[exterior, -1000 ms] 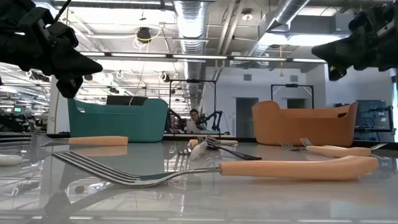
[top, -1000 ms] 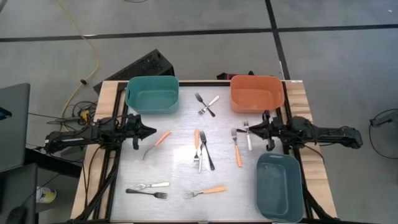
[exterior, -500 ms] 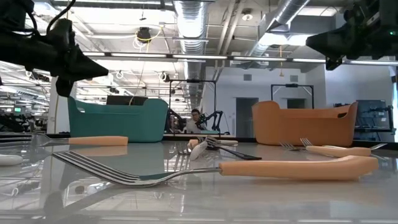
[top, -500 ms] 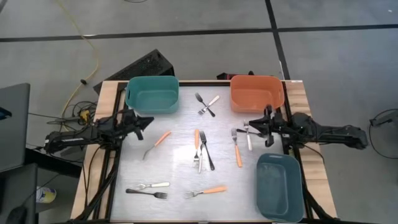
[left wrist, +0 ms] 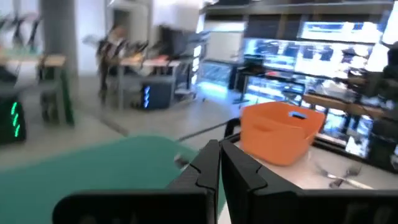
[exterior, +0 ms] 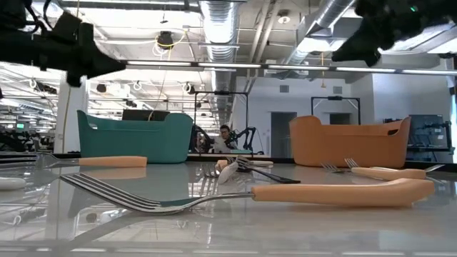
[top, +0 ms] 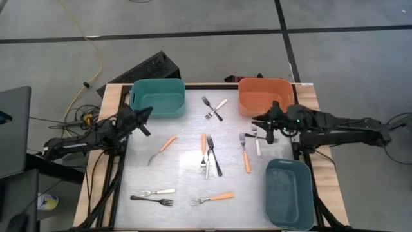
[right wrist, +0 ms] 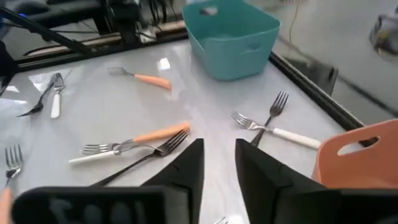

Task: Sort silverware by color (type)
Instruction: Put the top right orange fork into the orange bin

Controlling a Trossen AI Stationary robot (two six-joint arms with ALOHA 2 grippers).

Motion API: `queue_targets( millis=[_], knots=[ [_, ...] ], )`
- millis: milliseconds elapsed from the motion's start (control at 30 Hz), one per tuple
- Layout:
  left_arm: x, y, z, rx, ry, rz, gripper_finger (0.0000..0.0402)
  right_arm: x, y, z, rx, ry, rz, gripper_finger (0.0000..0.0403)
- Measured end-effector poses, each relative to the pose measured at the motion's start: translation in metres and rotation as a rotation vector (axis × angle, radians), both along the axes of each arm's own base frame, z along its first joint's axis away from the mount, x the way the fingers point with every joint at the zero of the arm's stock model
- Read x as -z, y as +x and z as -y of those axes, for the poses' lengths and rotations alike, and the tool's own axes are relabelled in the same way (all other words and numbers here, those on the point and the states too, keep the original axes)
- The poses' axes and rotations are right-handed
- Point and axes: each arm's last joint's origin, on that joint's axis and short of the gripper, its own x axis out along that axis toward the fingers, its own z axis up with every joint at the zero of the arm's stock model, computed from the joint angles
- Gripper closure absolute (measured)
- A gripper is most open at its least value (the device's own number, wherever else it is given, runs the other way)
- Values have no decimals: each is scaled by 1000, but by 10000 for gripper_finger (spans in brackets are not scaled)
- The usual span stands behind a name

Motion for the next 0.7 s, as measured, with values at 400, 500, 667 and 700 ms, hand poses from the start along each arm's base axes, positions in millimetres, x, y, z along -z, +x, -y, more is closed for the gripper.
queue_targets(
  millis=[400, 500, 667, 700],
  knots=[
    [12, 30, -12, 161, 246, -317, 397, 11, 76, -6, 182, 413, -454, 230],
    [15, 34, -13, 163, 264, -361, 383, 24, 92, -9, 273, 551, -592, 230],
    [16, 38, -13, 183, 287, -377, 347, 45, 119, -10, 351, 685, -765, 223],
    [17, 38, -13, 191, 293, -381, 339, 48, 123, -10, 359, 699, -792, 220]
  ],
)
